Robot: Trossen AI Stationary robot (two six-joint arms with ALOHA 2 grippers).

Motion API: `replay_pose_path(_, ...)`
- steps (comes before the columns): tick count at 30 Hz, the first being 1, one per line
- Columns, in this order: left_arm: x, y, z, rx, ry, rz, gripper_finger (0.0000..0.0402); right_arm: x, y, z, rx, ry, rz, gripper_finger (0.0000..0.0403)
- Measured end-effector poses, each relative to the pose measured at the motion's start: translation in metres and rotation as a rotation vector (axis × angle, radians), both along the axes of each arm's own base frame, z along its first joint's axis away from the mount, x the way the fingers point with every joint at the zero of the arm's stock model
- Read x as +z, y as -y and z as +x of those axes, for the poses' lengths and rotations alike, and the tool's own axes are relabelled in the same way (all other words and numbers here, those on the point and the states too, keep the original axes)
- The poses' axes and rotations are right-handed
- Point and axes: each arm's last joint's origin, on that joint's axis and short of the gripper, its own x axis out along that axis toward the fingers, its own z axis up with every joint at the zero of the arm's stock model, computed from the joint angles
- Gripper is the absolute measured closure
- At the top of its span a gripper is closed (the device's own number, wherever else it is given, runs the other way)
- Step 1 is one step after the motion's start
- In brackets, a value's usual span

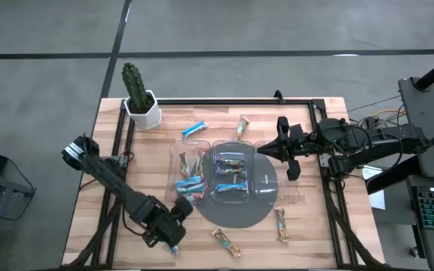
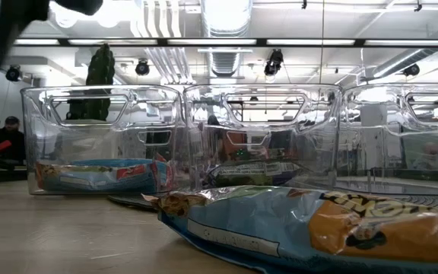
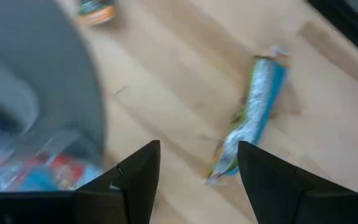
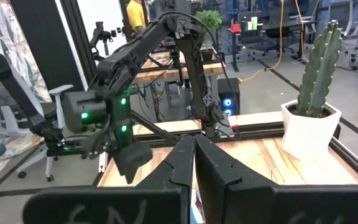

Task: Pick and place Granola Bars by type
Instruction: Put the yellow granola bar into the right transparent bin

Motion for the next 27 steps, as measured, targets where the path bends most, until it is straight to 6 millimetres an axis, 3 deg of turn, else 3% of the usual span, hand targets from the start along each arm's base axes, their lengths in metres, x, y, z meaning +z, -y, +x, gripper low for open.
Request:
replay_pose_path(9, -0.037, 0.021, -0.008, -0.159, -0.007, -0.029, 0.0204, -0.002, 0.0, 0.0, 0.0, -0.011, -0.001, 0.0394)
replay_pose_path(18, -0.081, 0.014, -0.017, -0.173, -0.112, 0.035, 0.0204, -0.003, 0.0, 0.0, 0.0, -0.013, 0.001, 0.0394)
replay_pose_path(27, -0.094, 0.012, -0.02, -0.174, -0.125, 0.027, 0.0204, -0.003, 0.0, 0.0, -0.002, -0.015, 0.022, 0.0394)
